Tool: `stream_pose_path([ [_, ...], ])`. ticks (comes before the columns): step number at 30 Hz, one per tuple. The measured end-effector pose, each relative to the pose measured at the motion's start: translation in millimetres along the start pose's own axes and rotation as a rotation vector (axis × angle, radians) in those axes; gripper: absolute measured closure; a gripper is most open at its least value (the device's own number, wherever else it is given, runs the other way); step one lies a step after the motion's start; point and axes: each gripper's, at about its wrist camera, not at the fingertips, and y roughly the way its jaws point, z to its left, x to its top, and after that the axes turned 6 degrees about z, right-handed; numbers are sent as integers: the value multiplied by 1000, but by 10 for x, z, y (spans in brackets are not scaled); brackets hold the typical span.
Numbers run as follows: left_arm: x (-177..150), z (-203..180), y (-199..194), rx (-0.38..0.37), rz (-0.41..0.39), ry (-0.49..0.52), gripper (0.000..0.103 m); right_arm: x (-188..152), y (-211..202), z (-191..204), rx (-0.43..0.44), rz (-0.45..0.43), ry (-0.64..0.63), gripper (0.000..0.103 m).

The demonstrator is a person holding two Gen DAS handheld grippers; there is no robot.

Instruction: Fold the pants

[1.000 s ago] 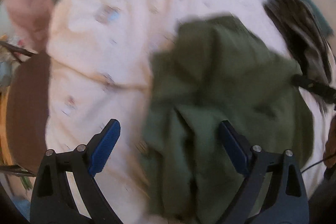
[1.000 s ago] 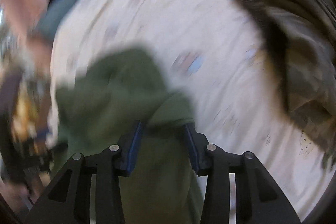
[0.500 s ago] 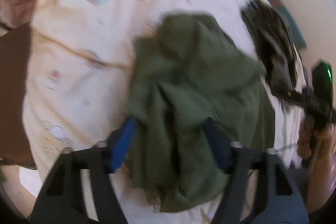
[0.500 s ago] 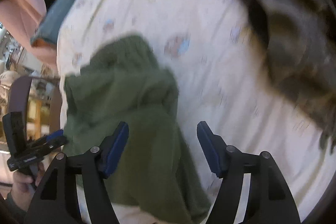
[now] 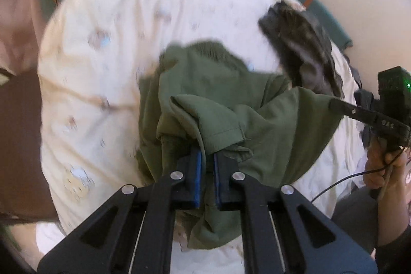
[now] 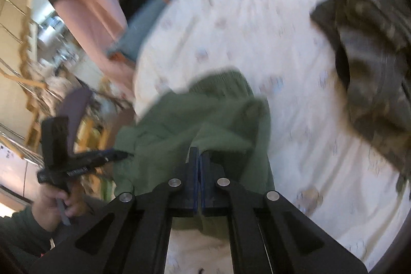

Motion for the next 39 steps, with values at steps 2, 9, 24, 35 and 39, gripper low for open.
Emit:
stream_pose_path([
  [2, 64, -9, -78, -11, -61, 3, 98, 32, -61, -10, 2, -63, 8, 103],
  [9, 689, -9, -21, 35, -91, -4, 98, 602, 243, -34, -93, -144, -1, 103],
  [24, 1649, 458, 1504, 378, 6, 55, 82, 1335, 1918, -737, -453, 116, -28, 103],
  [35, 1126, 83, 306, 208, -97, -36, 51, 1018, 767, -413, -181, -11, 67, 70],
  [39, 788, -104, 786, 128, 58, -3, 52, 587, 1092, -346, -148, 131, 91, 70],
])
